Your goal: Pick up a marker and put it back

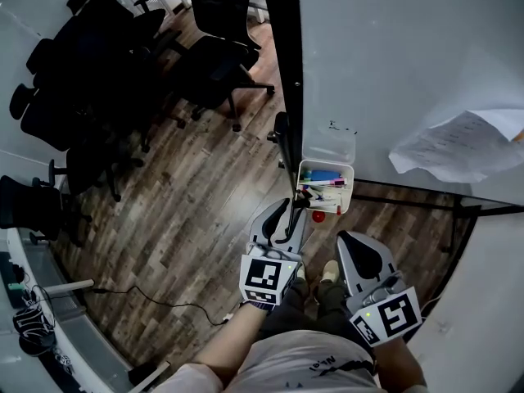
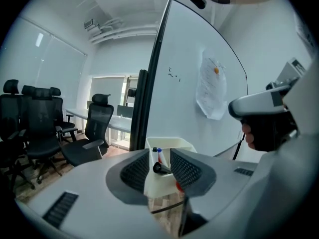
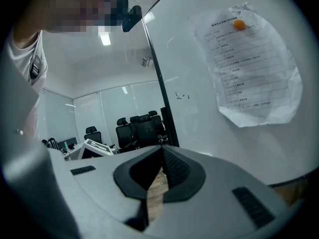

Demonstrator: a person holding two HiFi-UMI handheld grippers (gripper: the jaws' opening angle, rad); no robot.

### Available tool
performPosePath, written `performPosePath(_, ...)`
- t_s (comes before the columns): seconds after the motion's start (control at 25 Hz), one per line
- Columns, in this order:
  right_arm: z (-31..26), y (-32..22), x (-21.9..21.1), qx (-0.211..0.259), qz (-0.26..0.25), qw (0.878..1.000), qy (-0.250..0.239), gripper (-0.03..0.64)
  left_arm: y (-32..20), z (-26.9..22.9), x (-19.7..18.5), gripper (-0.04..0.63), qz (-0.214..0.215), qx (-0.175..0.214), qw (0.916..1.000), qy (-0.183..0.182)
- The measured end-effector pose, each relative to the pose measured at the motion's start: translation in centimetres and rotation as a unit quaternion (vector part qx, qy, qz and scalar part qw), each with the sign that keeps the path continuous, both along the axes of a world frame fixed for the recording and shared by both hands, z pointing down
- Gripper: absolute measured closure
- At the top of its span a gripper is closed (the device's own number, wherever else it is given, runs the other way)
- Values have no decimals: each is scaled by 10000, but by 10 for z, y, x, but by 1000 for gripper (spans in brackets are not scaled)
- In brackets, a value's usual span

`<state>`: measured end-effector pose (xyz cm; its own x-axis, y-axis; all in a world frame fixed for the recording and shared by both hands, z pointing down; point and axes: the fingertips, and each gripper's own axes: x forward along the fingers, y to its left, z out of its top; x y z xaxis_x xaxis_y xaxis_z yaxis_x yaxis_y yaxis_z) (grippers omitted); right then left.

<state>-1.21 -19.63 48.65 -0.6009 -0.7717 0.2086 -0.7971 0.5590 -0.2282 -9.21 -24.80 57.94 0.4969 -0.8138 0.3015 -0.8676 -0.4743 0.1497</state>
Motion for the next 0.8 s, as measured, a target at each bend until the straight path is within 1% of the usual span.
performPosePath(0.12,4,-3,-1,-12,27,10000,40,604,-4,11,0,465,31,-81,9999,109)
performPosePath(0.24,9,-6,-1,-30,54,9999,82,604,-6,24,2,460,61,-225,9993,305)
performPosePath(0.44,15,-8,-1,-52,96,9999,119,604,-8,34,2,462,110,-371,9978,546)
performPosePath(0.6,15,-8,0,-67,131,9998,133,604,-8,35,6,462,178,-442,9972,574)
performPosePath(0.8,10,-9,3,-50,168,9998,121,604,-7,33,4,482,102,-450,9981,399)
